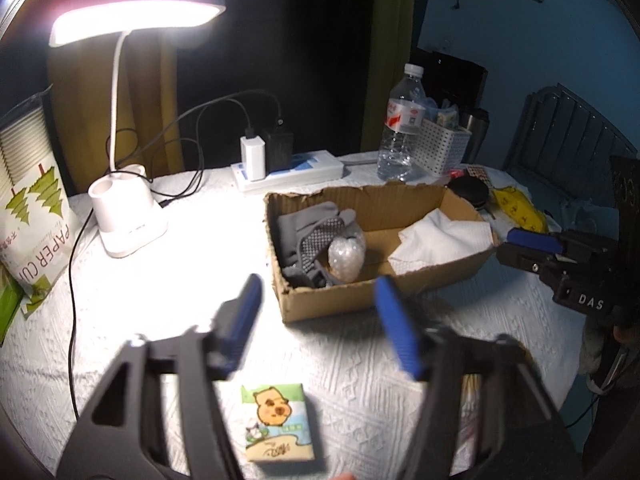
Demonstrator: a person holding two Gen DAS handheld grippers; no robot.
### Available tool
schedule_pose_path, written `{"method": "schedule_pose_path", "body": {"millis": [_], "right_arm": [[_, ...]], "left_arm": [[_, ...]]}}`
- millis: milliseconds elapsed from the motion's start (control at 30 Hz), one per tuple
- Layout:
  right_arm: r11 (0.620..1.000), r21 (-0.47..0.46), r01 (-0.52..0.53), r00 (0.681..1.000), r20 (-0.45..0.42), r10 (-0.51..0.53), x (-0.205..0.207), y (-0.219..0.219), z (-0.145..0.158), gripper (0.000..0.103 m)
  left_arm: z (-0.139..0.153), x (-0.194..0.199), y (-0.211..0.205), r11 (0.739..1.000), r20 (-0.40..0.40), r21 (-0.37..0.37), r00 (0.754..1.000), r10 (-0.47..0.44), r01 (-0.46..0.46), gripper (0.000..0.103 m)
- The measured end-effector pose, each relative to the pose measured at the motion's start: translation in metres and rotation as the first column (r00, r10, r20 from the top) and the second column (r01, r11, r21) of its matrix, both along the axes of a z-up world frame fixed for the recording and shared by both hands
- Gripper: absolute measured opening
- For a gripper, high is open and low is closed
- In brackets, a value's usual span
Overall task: Organize soft objects
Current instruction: 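Move the left gripper to the capybara tissue pack while the right gripper grasps the cotton swab bag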
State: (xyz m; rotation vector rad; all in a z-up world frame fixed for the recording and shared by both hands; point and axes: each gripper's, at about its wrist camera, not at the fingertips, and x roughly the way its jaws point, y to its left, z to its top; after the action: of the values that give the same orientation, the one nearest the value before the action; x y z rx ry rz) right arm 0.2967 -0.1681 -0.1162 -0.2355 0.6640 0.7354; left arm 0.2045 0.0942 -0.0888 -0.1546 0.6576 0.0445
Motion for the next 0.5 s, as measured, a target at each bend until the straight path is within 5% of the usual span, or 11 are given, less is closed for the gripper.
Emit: {"method": "schedule_pose_path", "body": {"millis": [33,500], "right_arm": [[1.000,-0.001,-0.003,1.000,-0.001,0.003,-0.002,0.001,0.000,0.036],[0.998,-0.023,-0.061,0.996,-0.068,0.060,-0.034,0.015,-0.028,0.051]], "left_arm": [[0.000,-0.004,0.001,1.000,0.006,-0.003,1.000,0.005,-0.005,0.085],[-0.026,-0.034,0.013,0.998,-0.047,-0.015,0.997,0.058,-0.059,0.085]]}}
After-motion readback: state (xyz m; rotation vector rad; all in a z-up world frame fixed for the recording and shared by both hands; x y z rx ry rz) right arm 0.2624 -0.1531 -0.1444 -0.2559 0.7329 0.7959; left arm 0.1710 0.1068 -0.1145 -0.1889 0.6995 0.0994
